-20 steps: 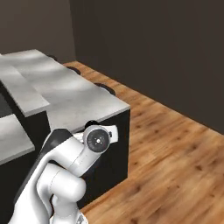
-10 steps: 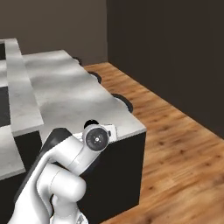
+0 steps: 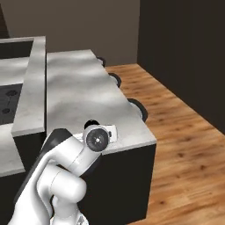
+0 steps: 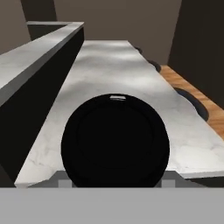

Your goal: Move the drinks to the dining counter.

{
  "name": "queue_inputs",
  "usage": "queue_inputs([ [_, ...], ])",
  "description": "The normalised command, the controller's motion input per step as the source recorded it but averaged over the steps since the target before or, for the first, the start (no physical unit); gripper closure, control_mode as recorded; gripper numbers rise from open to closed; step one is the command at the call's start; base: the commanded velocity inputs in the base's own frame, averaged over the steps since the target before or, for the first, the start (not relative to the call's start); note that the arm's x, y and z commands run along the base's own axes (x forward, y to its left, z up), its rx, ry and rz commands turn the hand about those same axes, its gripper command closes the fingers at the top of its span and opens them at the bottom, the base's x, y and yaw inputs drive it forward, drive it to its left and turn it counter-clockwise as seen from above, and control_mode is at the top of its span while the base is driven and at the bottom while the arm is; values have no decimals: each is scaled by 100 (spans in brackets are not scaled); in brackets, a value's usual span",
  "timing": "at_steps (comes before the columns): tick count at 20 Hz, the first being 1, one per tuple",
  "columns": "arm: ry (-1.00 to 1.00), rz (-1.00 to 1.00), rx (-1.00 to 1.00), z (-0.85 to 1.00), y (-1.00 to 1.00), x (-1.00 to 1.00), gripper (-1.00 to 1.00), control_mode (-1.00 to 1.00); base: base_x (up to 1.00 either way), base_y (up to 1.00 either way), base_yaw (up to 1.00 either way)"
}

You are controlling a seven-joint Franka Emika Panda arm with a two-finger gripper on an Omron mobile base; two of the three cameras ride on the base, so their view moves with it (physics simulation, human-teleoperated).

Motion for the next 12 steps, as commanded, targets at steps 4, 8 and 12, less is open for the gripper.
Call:
queue_inputs([
  [4, 0, 0, 0, 0, 0, 0, 100, 100, 62, 0, 34],
  [8, 0, 0, 0, 0, 0, 0, 100, 100, 53, 0, 34],
  [12, 0, 0, 0, 0, 0, 0, 100, 100, 59, 0, 32],
])
